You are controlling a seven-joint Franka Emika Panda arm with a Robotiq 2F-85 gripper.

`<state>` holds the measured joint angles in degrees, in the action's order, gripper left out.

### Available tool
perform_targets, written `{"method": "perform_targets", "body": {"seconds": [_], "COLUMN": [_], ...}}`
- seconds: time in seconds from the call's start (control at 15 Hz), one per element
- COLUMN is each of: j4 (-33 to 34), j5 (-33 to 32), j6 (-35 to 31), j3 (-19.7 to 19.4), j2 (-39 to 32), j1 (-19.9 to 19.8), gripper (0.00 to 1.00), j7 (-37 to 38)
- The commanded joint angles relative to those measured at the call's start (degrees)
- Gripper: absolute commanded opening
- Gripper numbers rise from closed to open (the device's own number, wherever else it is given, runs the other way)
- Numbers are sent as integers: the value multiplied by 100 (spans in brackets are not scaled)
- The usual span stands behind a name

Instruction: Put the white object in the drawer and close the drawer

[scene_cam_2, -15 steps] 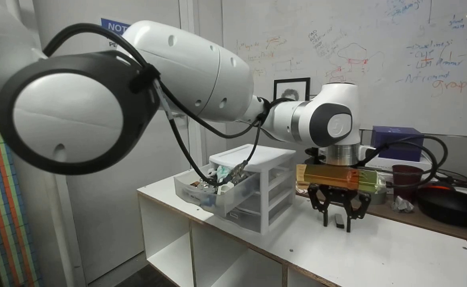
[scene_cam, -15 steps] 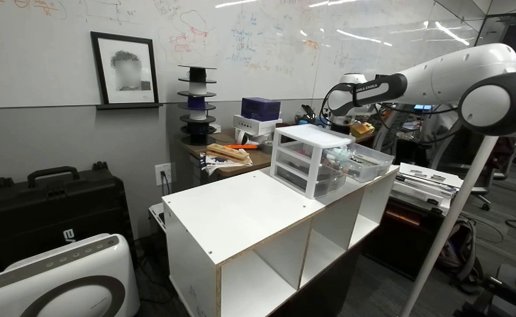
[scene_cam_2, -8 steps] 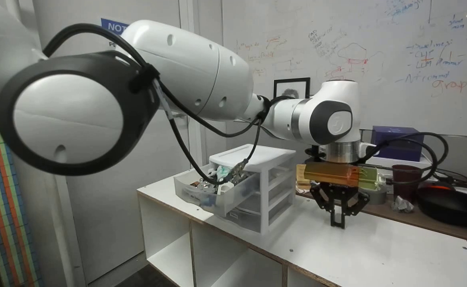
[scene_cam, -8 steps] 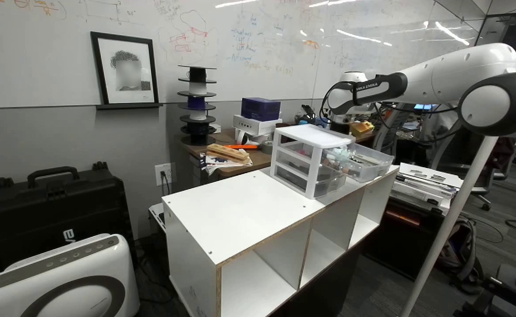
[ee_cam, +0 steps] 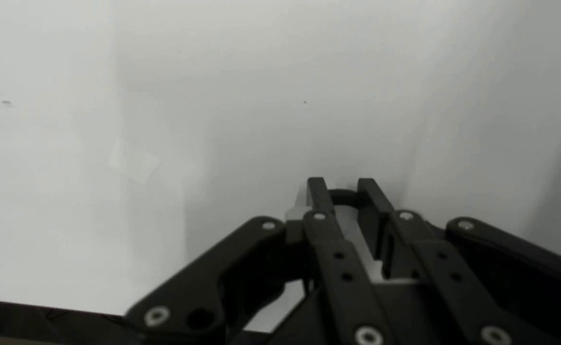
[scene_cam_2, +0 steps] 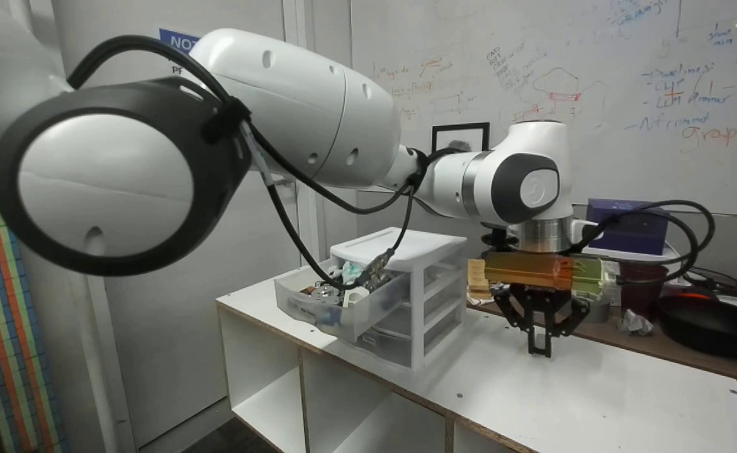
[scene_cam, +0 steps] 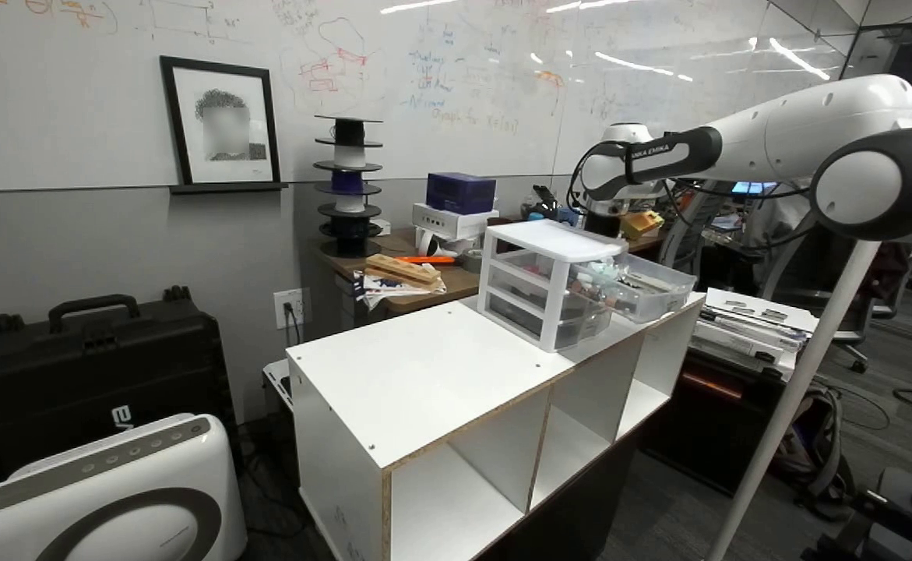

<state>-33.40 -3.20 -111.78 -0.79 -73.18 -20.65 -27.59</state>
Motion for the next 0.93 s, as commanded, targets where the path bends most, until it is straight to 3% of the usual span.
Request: {"method": "perform_targets", "body": {"seconds": [0.0,0.87], "j4": [92,-625], "j5": [-68,-724], "j6": [107,520], "j3": [-27,-105], "j2": [270,1718], "j1": [22,423], "gripper": [10,8], "j7": [-157,-526]}}
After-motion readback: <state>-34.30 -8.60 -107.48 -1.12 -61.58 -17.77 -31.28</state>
